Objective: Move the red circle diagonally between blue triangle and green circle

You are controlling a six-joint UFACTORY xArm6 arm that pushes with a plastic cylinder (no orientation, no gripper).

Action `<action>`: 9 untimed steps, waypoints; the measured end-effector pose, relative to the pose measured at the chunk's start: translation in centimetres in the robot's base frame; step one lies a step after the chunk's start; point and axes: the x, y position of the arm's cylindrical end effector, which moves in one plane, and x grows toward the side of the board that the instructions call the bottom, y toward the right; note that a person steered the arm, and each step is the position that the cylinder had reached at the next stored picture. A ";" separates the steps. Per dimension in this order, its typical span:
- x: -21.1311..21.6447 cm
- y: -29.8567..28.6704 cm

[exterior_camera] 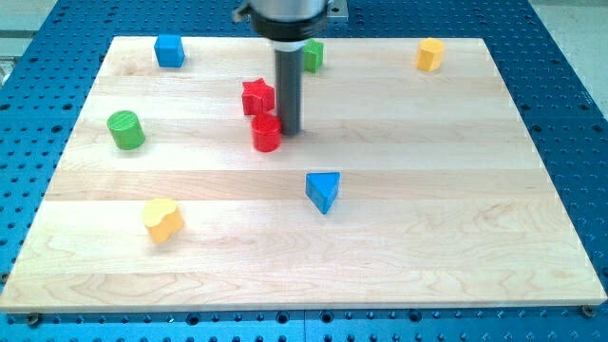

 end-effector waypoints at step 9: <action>10.7 2.7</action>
